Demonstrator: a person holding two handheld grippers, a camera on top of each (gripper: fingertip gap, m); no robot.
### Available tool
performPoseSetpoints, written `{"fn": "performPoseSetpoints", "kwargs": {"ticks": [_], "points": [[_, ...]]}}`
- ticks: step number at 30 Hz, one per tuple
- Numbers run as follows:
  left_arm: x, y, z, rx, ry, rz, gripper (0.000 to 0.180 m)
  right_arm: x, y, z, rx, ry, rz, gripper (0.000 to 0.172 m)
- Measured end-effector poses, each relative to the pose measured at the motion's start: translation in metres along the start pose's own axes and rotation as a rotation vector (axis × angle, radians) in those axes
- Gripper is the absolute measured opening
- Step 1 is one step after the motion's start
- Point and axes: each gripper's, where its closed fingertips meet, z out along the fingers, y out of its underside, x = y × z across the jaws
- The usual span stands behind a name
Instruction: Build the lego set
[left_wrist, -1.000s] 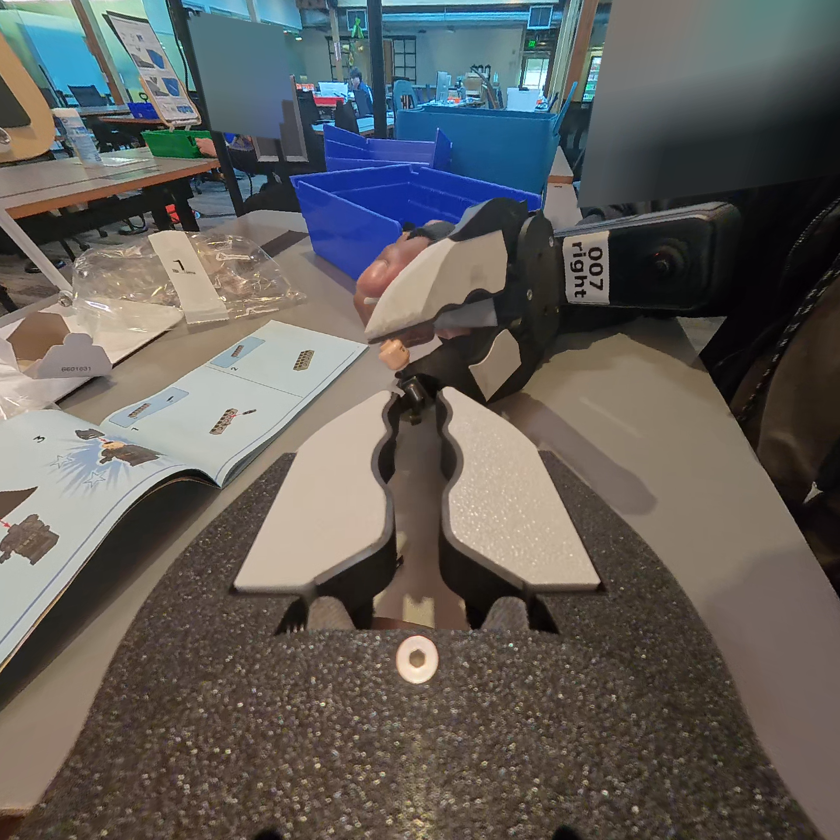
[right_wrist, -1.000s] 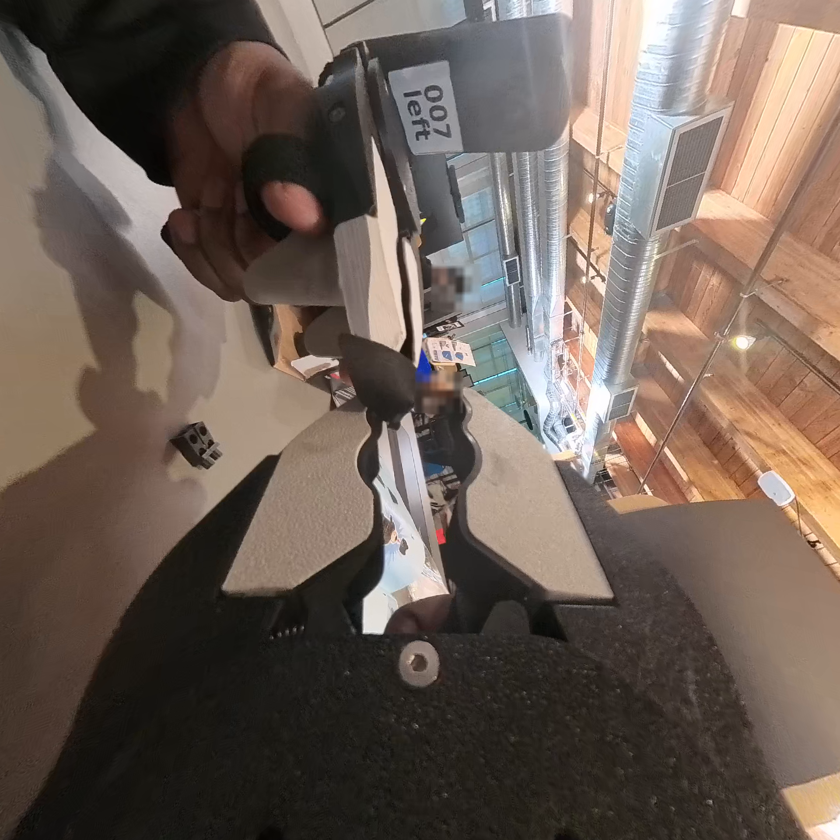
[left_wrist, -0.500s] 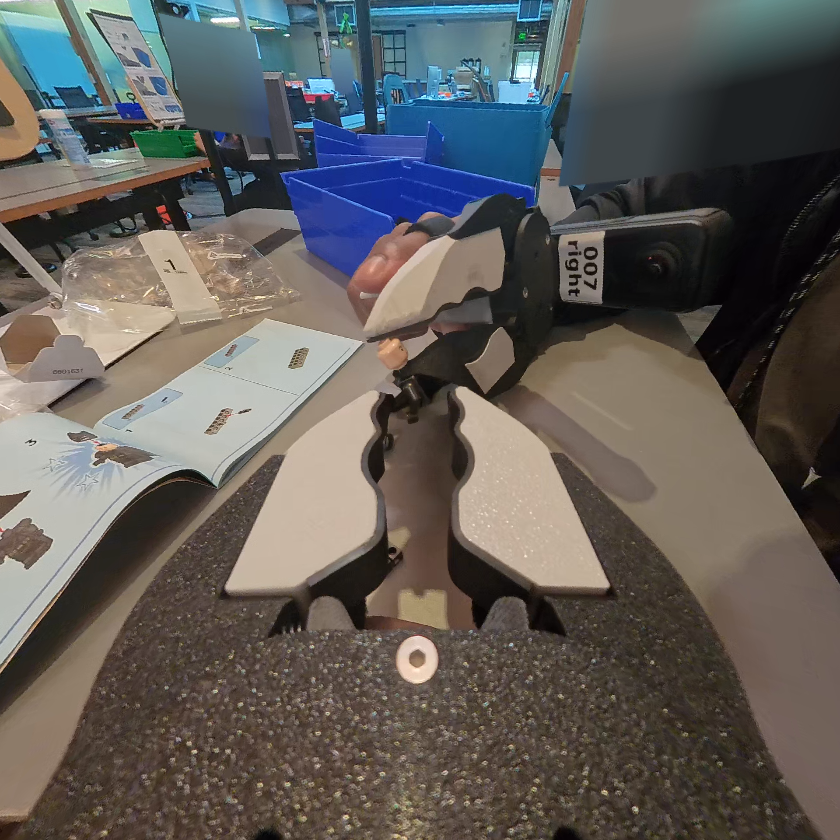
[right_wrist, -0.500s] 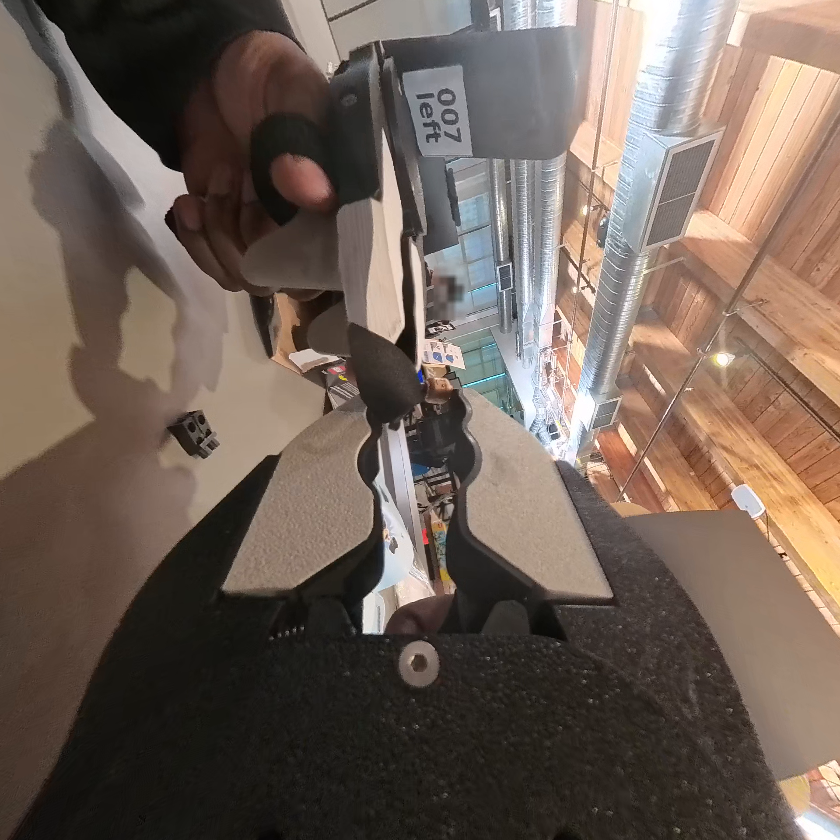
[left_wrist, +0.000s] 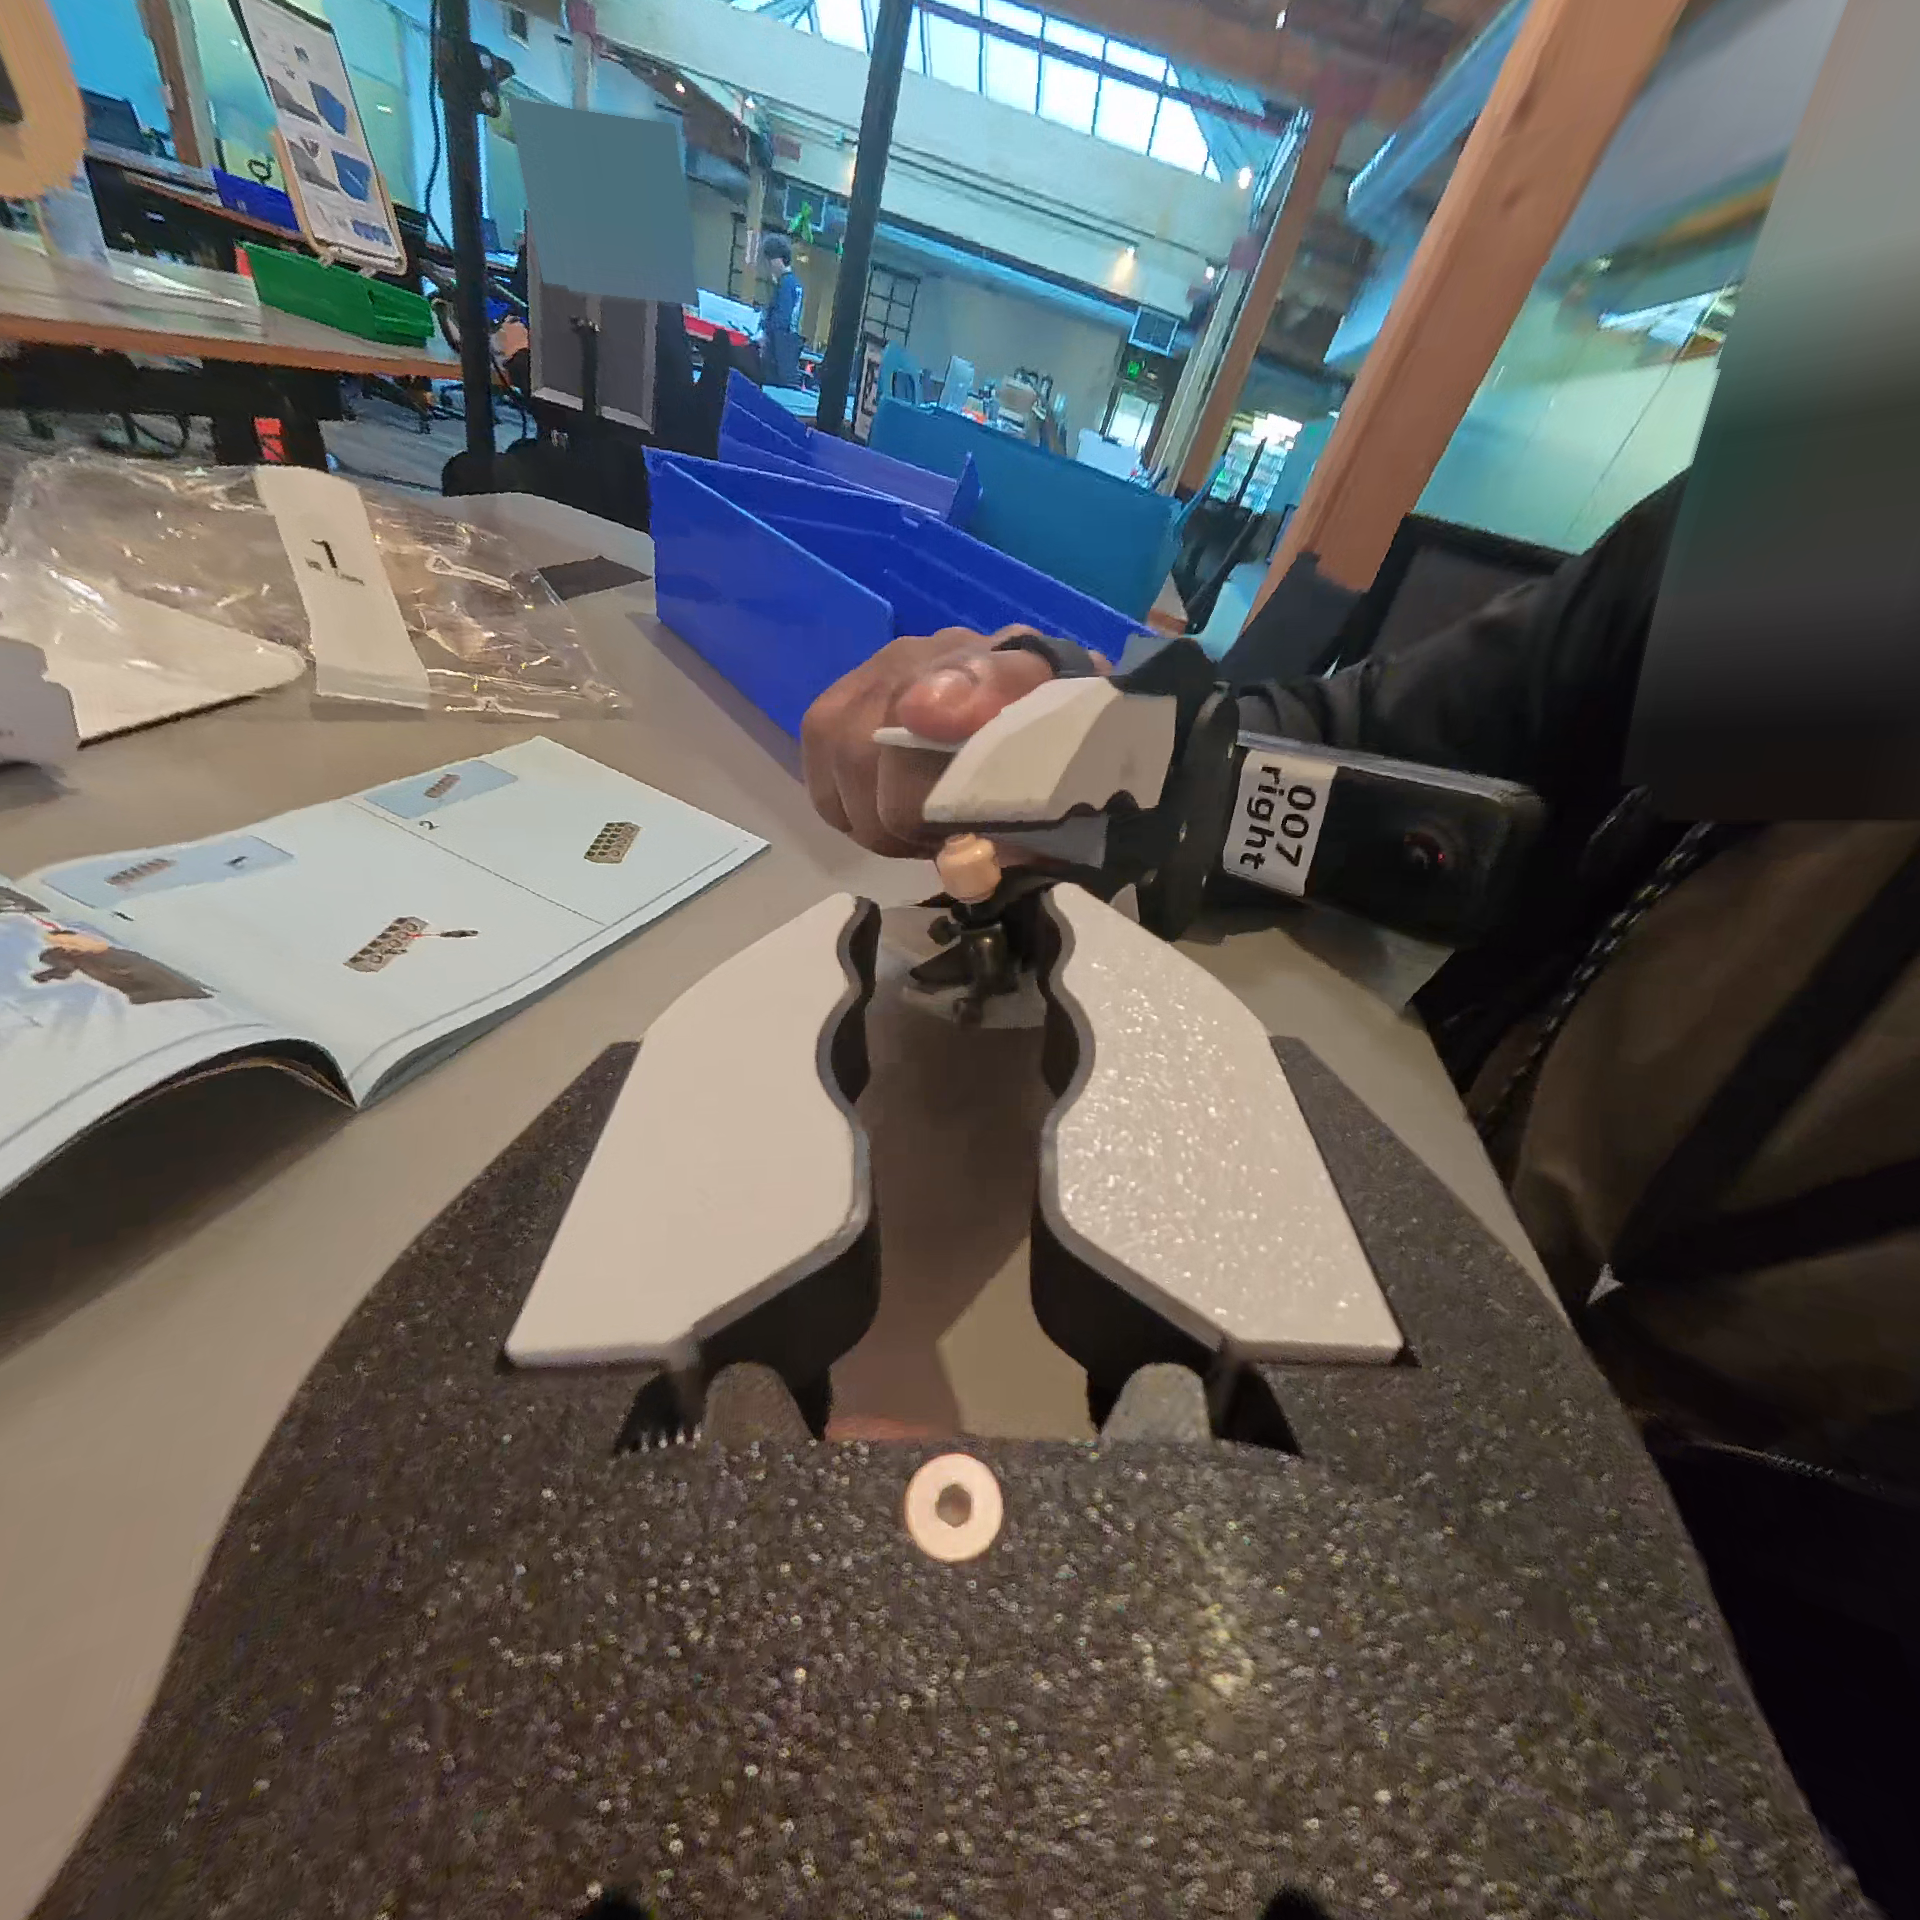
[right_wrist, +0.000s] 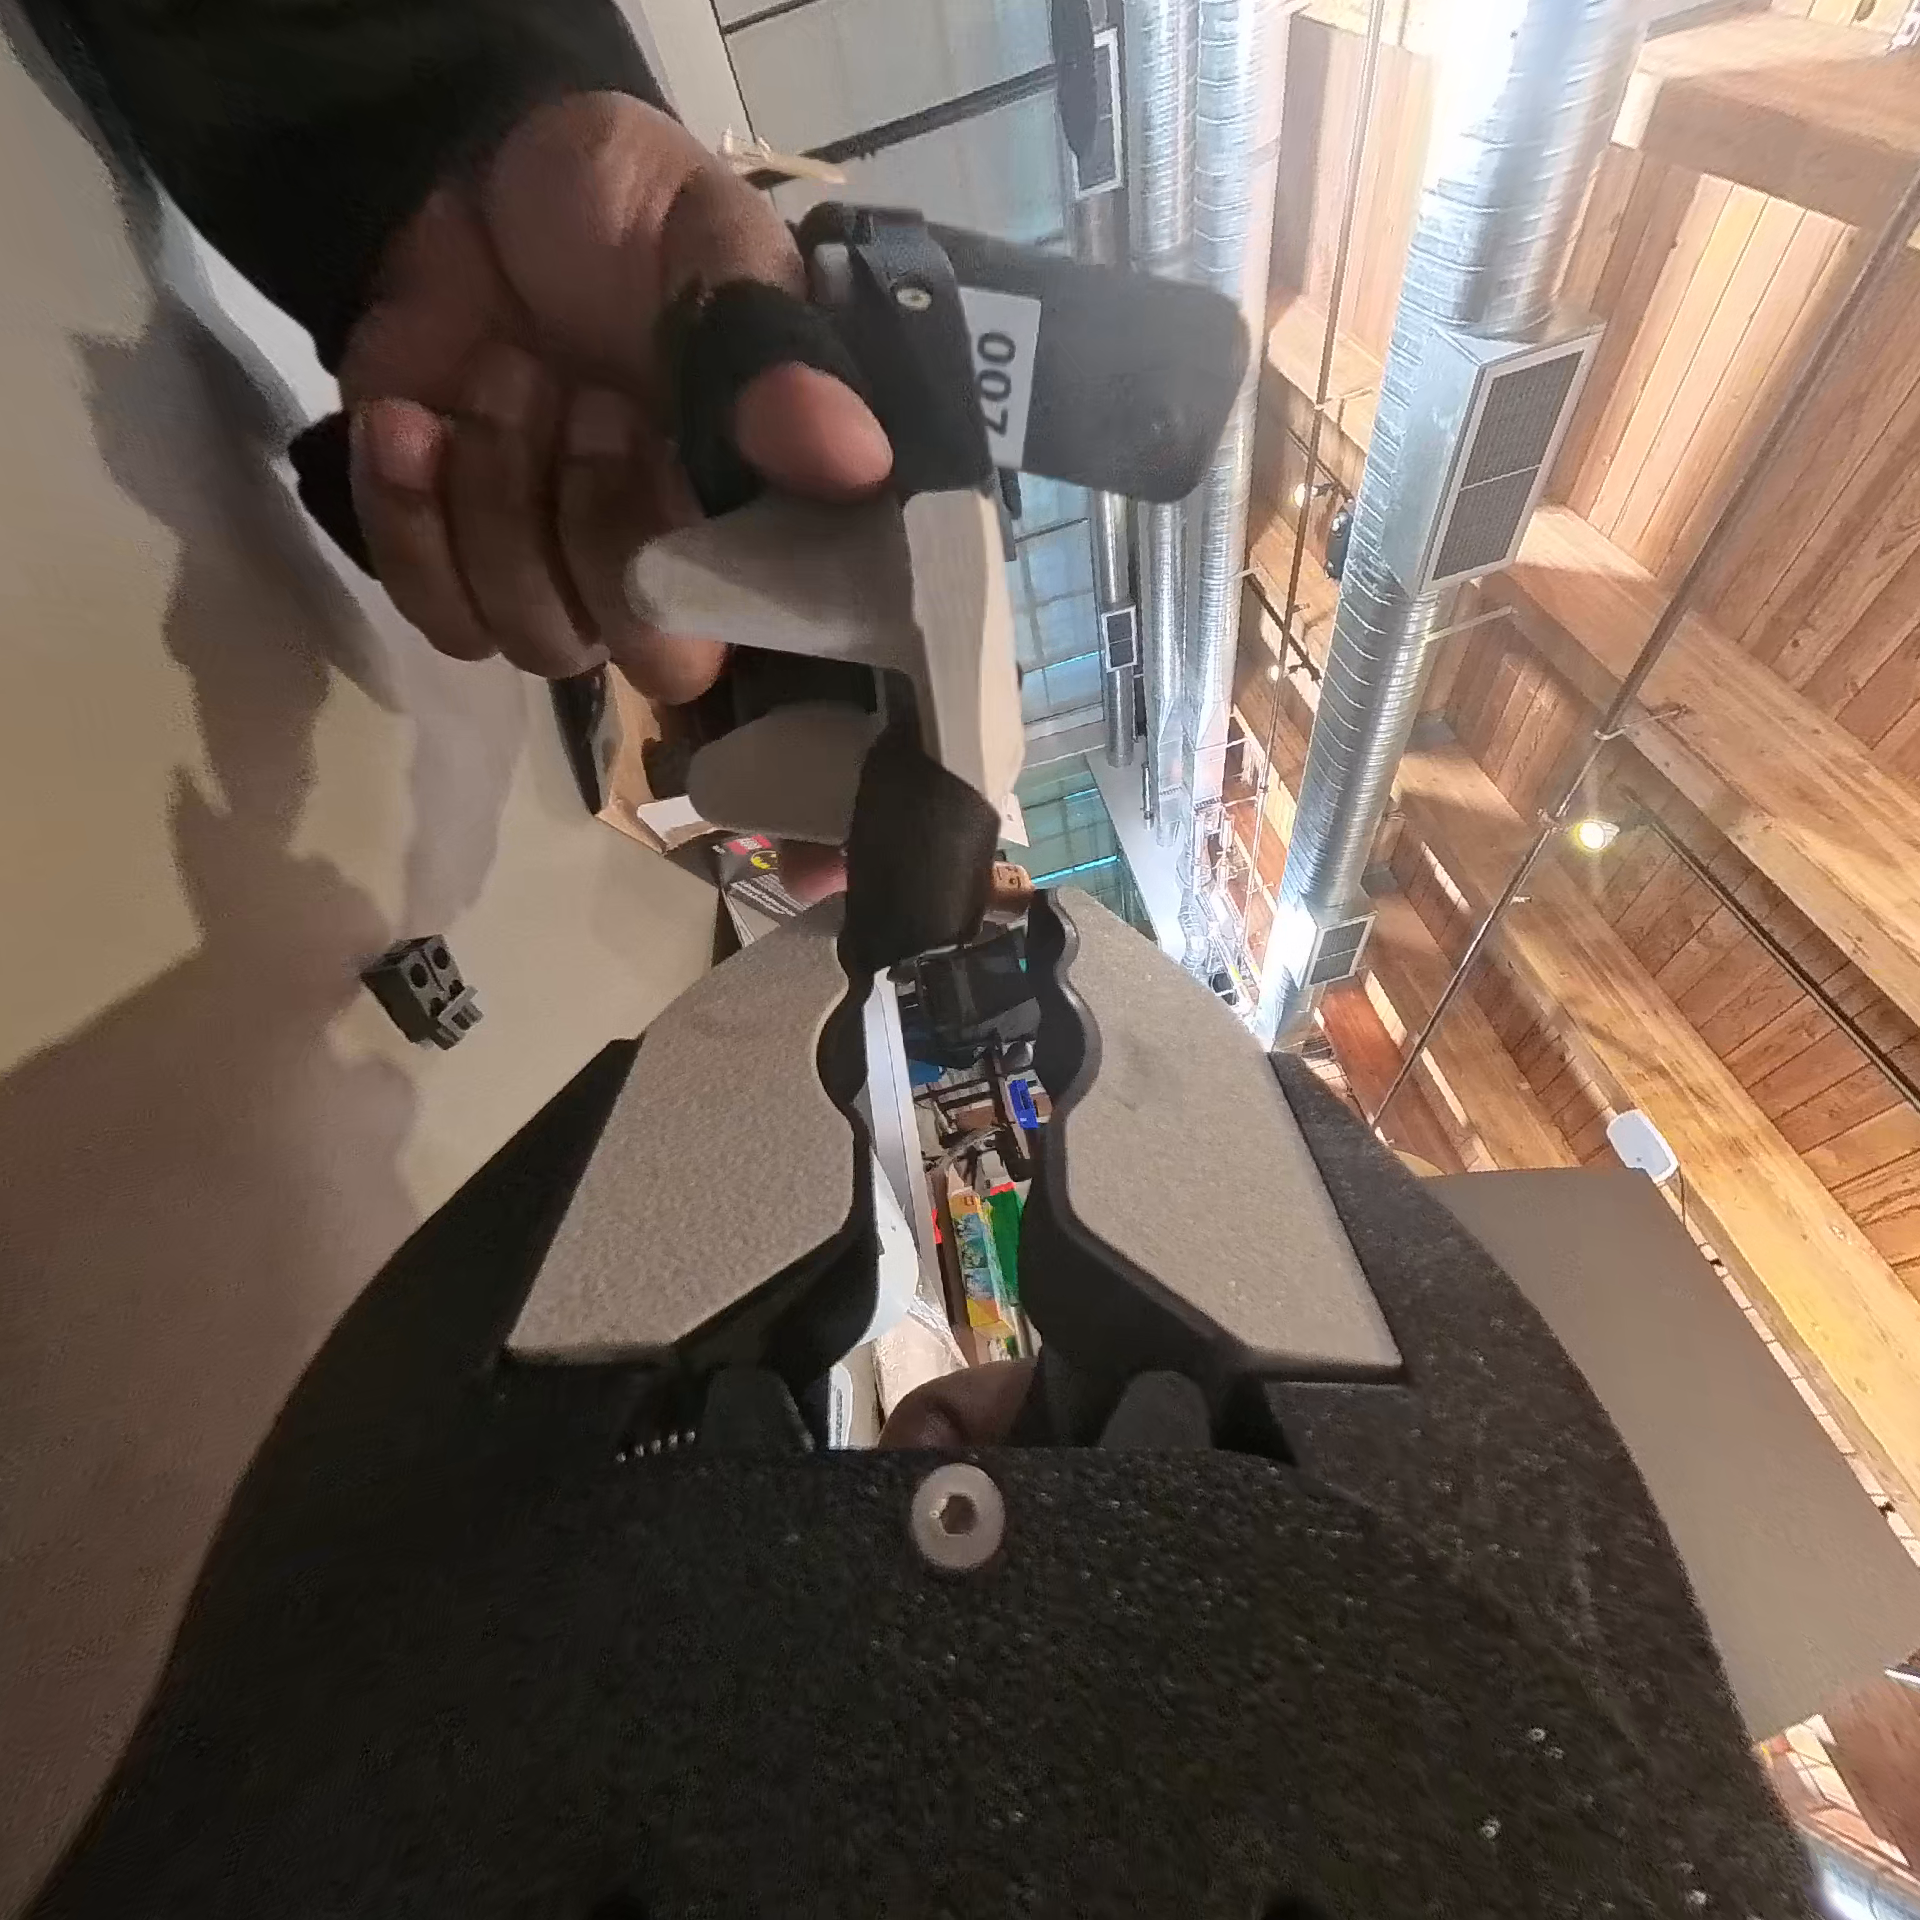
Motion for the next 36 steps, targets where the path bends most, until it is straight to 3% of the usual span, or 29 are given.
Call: {"fn": "performPoseSetpoints", "kwargs": {"ticks": [3,9,17,21,26,36], "points": [[-0.002,0.006,0.002,-0.044,-0.024,0.033,0.032,0.0,0.0,0.0,-0.003,0.0,0.004,0.028],[-0.005,0.017,0.007,-0.175,-0.17,0.318,0.045,0.0,0.003,0.001,-0.018,0.004,0.002,0.028],[-0.009,0.0,0.005,-0.044,-0.164,0.141,0.046,-0.005,0.005,0.003,-0.038,-0.001,-0.018,0.028],[-0.01,0.002,0.006,-0.047,-0.145,0.09,0.046,-0.004,0.007,0.003,-0.044,0.005,-0.012,0.028],[-0.011,0.012,0.003,-0.156,-0.174,0.189,0.042,0.0,0.009,0.002,-0.048,0.019,0.008,0.028],[-0.012,0.016,0.001,-0.237,-0.247,0.368,0.024,-0.002,0.011,0.003,-0.056,0.037,-0.046,0.028]]}}
